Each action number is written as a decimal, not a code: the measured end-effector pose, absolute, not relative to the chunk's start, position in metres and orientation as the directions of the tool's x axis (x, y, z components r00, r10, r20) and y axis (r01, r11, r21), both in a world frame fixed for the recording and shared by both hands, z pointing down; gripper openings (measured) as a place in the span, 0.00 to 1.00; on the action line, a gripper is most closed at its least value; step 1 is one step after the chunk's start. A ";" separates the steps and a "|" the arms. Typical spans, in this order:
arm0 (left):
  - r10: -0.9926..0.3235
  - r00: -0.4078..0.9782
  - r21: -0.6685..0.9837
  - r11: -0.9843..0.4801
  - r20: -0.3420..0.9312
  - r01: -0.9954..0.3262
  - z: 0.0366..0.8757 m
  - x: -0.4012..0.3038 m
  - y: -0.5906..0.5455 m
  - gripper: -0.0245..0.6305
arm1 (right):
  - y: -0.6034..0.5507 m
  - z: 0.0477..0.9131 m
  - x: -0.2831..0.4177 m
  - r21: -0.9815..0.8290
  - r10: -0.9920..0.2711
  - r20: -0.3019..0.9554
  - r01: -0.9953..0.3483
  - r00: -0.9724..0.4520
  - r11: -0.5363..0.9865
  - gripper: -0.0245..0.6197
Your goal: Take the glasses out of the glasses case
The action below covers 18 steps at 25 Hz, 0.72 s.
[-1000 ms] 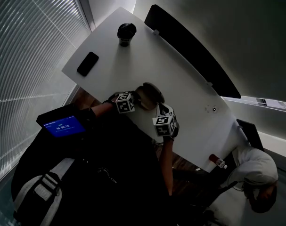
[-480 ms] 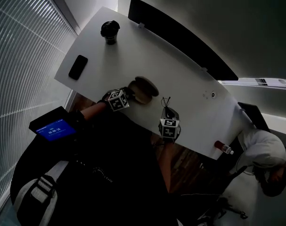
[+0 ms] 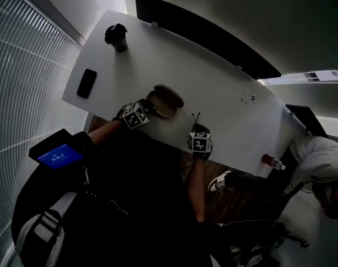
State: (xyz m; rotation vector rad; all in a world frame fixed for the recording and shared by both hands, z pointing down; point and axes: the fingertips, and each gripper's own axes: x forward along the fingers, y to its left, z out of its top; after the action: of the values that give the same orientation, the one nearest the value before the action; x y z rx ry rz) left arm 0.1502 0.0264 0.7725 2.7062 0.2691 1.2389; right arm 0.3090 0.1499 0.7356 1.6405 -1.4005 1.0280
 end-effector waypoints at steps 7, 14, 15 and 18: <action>0.214 0.640 0.205 -0.975 0.738 0.090 0.772 0.153 0.025 0.14 | 0.154 0.763 0.316 -0.016 -0.387 0.921 -0.987 0.046 -0.157 0.07; 0.211 0.647 0.215 -0.974 0.732 0.073 0.771 0.155 0.026 0.14 | 0.162 0.772 0.323 -0.008 -0.363 0.930 -0.985 0.056 -0.171 0.07; 0.213 0.648 0.217 -0.973 0.731 0.075 0.770 0.156 0.026 0.15 | 0.164 0.772 0.323 -0.002 -0.366 0.929 -0.985 0.061 -0.171 0.07; 0.213 0.656 0.219 -0.973 0.724 0.075 0.768 0.156 0.025 0.15 | 0.165 0.770 0.322 0.014 -0.377 0.922 -0.984 0.082 -0.180 0.07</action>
State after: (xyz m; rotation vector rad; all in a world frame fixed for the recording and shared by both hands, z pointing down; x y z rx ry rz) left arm 0.1557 0.0246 0.7681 2.7020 0.2371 1.2134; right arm 0.3222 0.1655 0.7696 1.6556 -1.3670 1.0885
